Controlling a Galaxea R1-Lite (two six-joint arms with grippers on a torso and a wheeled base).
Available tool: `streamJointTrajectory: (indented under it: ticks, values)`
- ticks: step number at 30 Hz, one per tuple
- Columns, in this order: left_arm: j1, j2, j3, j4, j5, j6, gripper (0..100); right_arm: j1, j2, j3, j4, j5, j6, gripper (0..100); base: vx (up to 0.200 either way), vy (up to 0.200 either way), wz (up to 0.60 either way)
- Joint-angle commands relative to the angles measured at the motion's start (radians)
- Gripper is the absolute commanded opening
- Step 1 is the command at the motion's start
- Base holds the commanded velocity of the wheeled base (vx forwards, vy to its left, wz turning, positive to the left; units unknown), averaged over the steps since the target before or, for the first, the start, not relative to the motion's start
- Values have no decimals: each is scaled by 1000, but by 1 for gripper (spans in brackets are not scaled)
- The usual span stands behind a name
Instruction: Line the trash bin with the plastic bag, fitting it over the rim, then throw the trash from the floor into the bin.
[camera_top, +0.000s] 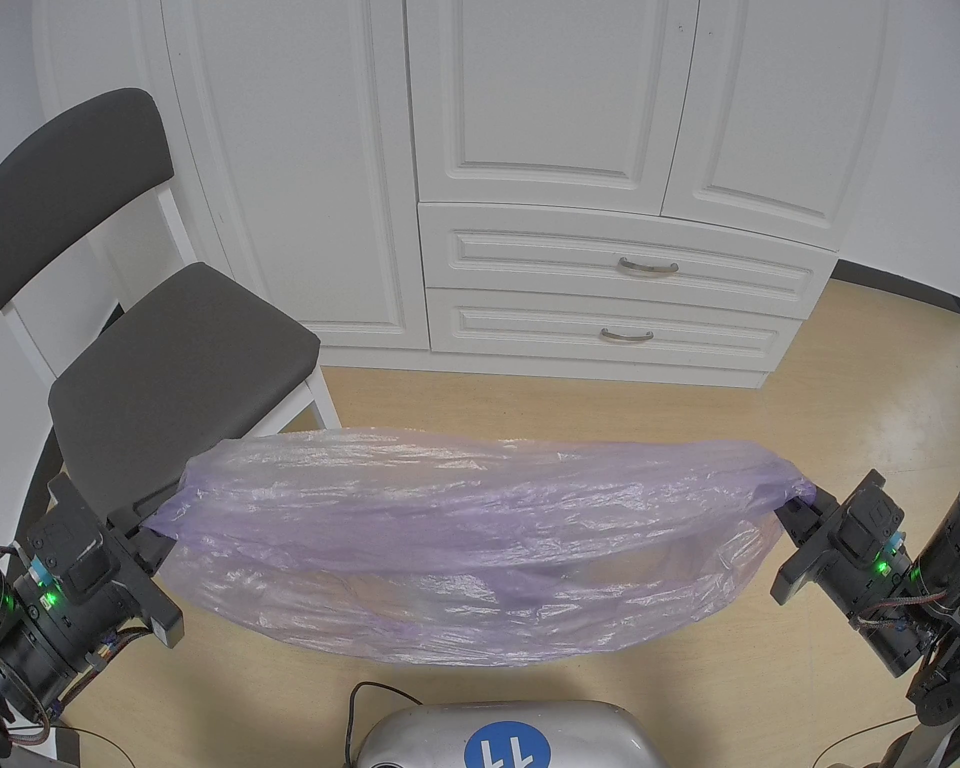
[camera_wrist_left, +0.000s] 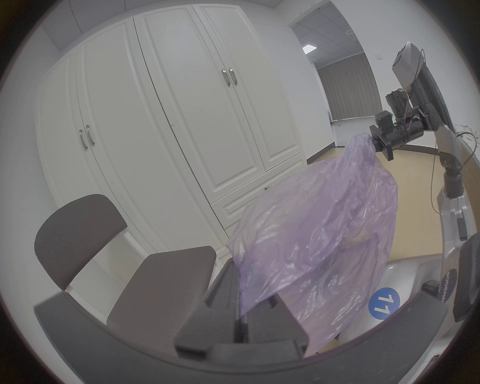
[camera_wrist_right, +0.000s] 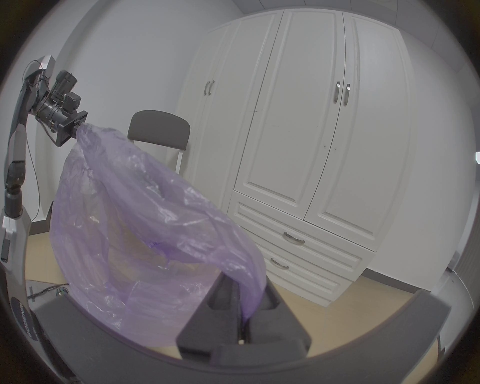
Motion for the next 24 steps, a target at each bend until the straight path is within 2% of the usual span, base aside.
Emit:
streamJointTrajectory:
  ticks: [1,6,24]
  values:
    - [26,-9,-3,-5,1,6,0,-4,13,14,-17,0,-8,0,0,0,0]
    - [41,-32,-6,-4,1,19,0,-15,33,48,-17,-11,-38,0,0,0,0]
    - [56,-52,-9,-4,5,37,0,-33,136,59,-17,-37,-53,0,0,0,0]
